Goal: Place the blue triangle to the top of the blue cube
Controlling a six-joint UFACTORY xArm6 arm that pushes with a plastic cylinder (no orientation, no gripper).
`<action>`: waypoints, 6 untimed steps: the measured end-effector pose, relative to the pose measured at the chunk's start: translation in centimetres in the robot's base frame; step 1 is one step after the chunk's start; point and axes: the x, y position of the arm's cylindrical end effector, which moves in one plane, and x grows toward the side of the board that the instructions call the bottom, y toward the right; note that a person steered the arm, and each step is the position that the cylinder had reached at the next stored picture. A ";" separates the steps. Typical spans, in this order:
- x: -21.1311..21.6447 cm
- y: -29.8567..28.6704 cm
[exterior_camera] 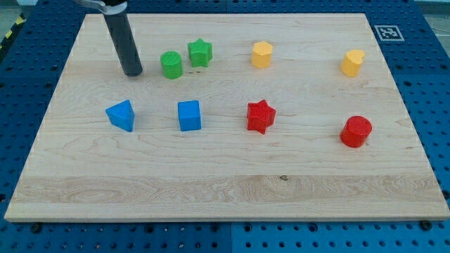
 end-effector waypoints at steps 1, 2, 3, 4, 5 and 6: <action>0.1 3.2; 0.2 6.3; 0.2 7.4; 1.6 2.7; 4.0 -3.1; 9.3 -4.9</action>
